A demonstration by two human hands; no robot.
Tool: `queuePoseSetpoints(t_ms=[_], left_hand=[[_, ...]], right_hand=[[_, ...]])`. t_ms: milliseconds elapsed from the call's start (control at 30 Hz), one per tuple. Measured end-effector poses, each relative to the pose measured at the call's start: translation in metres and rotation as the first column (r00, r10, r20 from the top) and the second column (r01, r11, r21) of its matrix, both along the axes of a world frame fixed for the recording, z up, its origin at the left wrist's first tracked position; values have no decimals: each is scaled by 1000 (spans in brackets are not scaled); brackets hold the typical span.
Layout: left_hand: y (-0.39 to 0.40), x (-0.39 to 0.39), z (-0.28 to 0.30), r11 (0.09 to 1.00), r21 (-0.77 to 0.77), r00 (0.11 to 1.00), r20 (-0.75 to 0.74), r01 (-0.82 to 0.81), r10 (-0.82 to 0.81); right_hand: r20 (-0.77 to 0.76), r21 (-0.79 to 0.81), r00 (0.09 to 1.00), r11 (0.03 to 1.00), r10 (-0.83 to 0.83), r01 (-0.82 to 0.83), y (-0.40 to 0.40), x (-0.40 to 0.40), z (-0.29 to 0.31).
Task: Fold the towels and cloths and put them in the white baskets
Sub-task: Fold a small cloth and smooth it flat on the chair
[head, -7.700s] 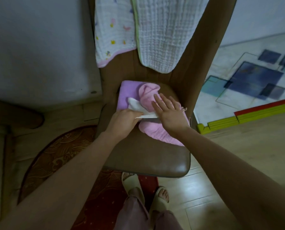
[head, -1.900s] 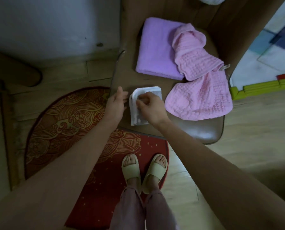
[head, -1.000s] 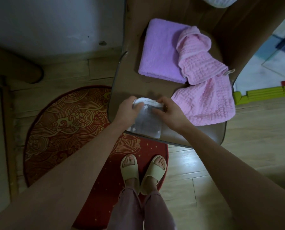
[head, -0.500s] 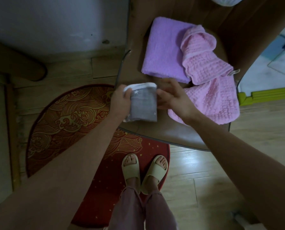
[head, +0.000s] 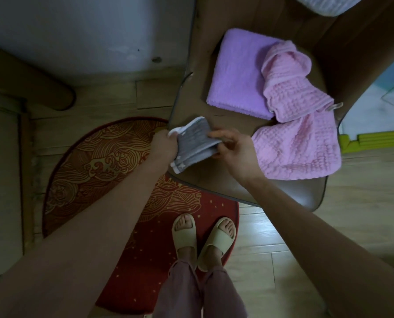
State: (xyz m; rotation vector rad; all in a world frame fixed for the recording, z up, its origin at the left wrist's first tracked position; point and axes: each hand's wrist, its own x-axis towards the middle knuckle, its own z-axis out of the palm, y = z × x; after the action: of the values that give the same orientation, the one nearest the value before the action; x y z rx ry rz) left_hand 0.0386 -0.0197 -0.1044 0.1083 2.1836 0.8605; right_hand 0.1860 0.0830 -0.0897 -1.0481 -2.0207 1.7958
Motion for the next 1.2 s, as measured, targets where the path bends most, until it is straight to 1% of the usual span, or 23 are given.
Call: queuePoseSetpoints(t_ms=[67, 133, 167, 233, 300, 333, 367, 433, 500, 567, 600, 667, 700, 767, 800, 833, 933, 1000, 1067, 1133, 1200], left_hand=[[-2, 3, -2, 997, -3, 977, -200, 78, -77], [-3, 4, -1, 995, 36, 941, -328, 95, -78], [-3, 3, -2, 993, 59, 925, -373, 101, -71], [-2, 3, -2, 982, 101, 891, -443, 161, -101], [1, 0, -3, 955, 138, 857, -489, 262, -164], [4, -3, -4, 939, 148, 840, -506, 310, -197], [7, -7, -5, 922, 158, 824, -519, 354, -227], [13, -17, -8, 891, 172, 795, -544, 420, -270], [18, -24, -12, 886, 132, 766, -569, 444, -299], [15, -24, -18, 895, 60, 725, -612, 442, -317], [11, -23, -21, 892, 27, 685, -651, 451, -327], [-2, -20, -29, 855, -93, 558, -720, 511, -411], [-8, -19, -33, 811, -180, 483, -725, 556, -492], [-16, -20, -43, 697, -327, 339, -694, 638, -635], [-17, -22, -47, 654, -371, 296, -672, 659, -679], [-18, -25, -51, 626, -396, 281, -646, 672, -710], [-19, -32, -60, 585, -399, 284, -598, 706, -750], [-22, -32, -63, 567, -384, 299, -566, 729, -768], [-24, -32, -62, 546, -378, 315, -522, 747, -793], [-24, -37, -56, 528, -378, 334, -469, 761, -817], [-23, -39, -45, 520, -369, 361, -421, 770, -832]], right_hand=[[20, 46, 1000, 999, -13, 12, 2, 2, -1], [76, 161, 996, 985, 53, -64, 2, 9, -2], [99, 192, 991, 976, 87, -105, 1, 13, -2], [132, 160, 982, 975, 136, -156, -4, 19, -3], [142, 125, 980, 980, 137, -155, -7, 21, -2], [142, 143, 982, 979, 125, -145, -7, 21, -1], [145, 193, 983, 972, 111, -138, -7, 20, 1], [164, 342, 983, 930, 81, -134, -6, 13, 2], [176, 461, 983, 878, 52, -129, -8, 2, -1], [210, 547, 976, 819, 65, -173, -15, -13, -12], [247, 589, 966, 780, 78, -213, -19, -21, -19], [331, 639, 939, 709, 96, -298, -26, -34, -35], [365, 654, 927, 683, 92, -325, -29, -39, -42], [422, 675, 905, 648, 53, -353, -28, -46, -56], [453, 679, 891, 635, 31, -368, -26, -48, -62], [485, 680, 874, 620, 19, -391, -23, -50, -68], [555, 687, 831, 543, 39, -483, -18, -44, -76], [583, 671, 810, 527, 60, -522, -18, -43, -77], [620, 629, 780, 542, 83, -558, -17, -43, -74], [649, 560, 746, 572, 146, -599, -12, -44, -65], [625, 513, 747, 602, 227, -612, -7, -41, -50]])
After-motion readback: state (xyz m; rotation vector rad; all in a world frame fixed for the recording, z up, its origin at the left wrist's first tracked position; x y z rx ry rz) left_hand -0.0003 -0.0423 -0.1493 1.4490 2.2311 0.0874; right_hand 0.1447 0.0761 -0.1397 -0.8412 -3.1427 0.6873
